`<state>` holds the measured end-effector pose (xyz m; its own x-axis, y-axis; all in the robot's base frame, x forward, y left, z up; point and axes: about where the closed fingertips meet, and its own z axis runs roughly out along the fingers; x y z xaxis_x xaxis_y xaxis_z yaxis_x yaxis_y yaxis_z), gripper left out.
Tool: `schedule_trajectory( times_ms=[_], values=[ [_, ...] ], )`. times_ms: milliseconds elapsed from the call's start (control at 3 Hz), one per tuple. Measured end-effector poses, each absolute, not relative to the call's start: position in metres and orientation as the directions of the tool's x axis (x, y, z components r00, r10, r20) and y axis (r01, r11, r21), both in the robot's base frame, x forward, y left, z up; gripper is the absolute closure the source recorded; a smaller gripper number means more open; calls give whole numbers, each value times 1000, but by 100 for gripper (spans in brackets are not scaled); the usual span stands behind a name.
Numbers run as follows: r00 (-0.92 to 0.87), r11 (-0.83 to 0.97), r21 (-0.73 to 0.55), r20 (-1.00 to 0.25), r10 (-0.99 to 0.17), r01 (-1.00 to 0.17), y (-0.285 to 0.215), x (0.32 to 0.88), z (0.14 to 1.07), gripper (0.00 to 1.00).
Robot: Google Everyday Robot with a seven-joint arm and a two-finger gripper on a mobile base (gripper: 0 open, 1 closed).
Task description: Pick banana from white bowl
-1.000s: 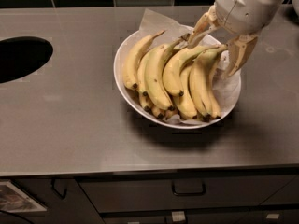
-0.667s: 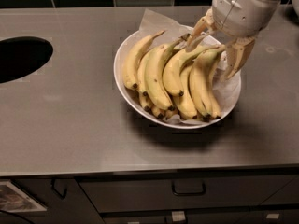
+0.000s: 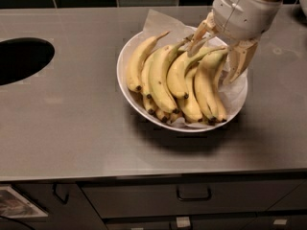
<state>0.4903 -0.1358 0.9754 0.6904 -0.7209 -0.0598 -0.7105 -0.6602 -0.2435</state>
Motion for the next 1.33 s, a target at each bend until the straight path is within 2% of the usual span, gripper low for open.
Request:
schedule_trajectory(
  times_ms=[1333],
  values=[
    [712,-686,-216,-75,-698,-695,-136,488,961,41]
  ],
)
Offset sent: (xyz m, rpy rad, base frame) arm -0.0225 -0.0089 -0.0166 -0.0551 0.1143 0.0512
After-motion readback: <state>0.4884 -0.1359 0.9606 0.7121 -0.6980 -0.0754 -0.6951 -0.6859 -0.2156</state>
